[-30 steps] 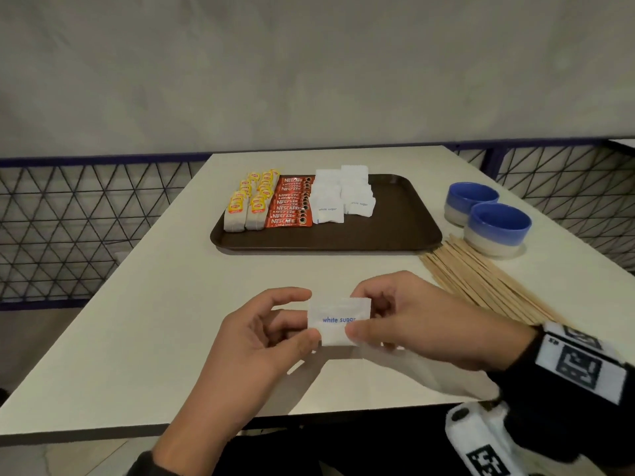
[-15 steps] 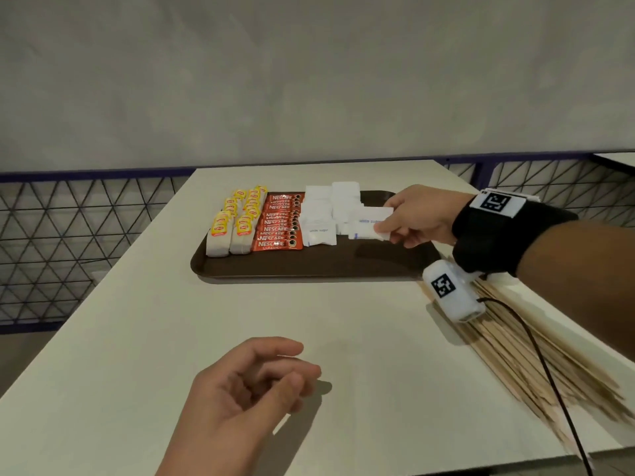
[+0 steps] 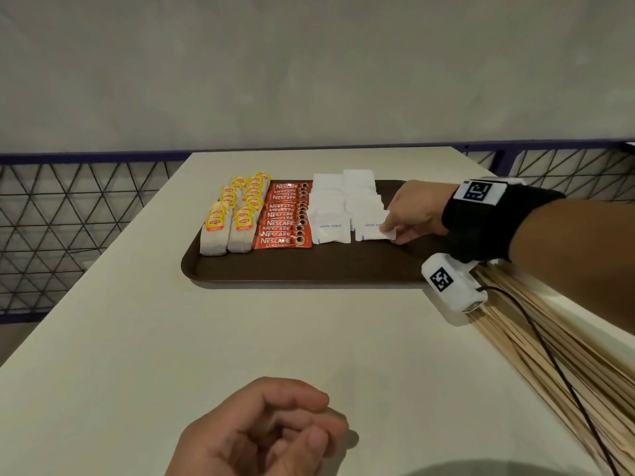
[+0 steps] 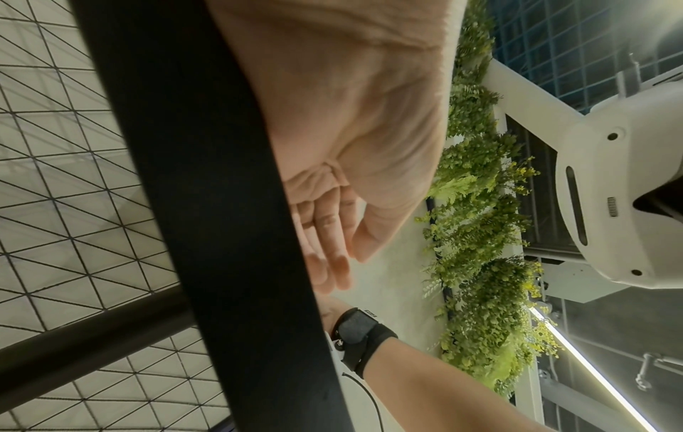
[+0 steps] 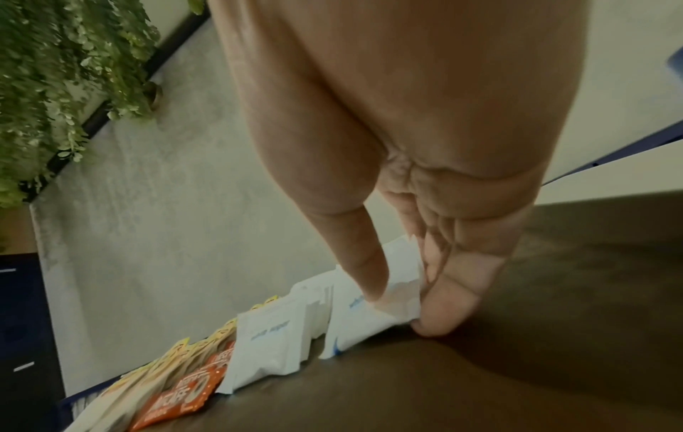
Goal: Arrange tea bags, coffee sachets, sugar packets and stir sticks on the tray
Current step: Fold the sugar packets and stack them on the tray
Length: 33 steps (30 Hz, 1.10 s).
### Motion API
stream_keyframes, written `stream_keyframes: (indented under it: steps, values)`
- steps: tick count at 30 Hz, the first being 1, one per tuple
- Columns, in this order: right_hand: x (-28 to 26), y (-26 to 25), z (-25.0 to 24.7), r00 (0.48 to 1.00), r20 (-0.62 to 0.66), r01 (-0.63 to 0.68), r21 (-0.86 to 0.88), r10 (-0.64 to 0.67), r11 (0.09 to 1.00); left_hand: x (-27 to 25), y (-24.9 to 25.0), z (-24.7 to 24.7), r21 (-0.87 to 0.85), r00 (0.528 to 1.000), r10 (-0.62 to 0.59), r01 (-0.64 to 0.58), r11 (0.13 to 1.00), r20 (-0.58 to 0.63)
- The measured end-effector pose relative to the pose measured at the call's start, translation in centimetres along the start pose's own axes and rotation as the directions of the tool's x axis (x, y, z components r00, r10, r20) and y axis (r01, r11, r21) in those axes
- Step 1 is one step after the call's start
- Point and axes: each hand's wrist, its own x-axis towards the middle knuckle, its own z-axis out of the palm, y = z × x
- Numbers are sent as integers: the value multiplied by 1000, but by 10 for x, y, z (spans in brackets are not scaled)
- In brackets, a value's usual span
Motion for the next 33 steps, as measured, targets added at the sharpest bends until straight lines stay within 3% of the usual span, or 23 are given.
stream_keyframes:
  steps: [3, 6, 12, 16, 21, 29, 33]
  values:
    - [0, -6, 5, 1000, -21, 14, -19, -14, 1000, -5, -1, 2, -3, 1000, 8, -8, 1000, -15]
    - [3, -5, 11, 1000, -25, -21, -151, 18, 988, -3, -5, 3, 15, 999, 17, -17, 1000, -46]
    - [2, -6, 16, 999, -19, 21, -231, -27, 973, -2, -4, -2, -1, 998, -55, 55, 998, 36]
    - [2, -11, 17, 999, -24, 38, -175, -43, 984, -5, -3, -3, -16, 995, -83, 84, 996, 60]
    - [0, -7, 18, 997, -75, 19, -179, -33, 984, -3, 2, -7, -96, 966, -226, 239, 966, 130]
    - [0, -6, 18, 998, -50, 41, -109, -47, 993, -1, 6, -7, -83, 957, -234, 251, 964, 172]
    - [1, -5, 18, 999, -21, 35, -121, -38, 992, -3, 5, -2, -7, 967, -234, 236, 972, 102]
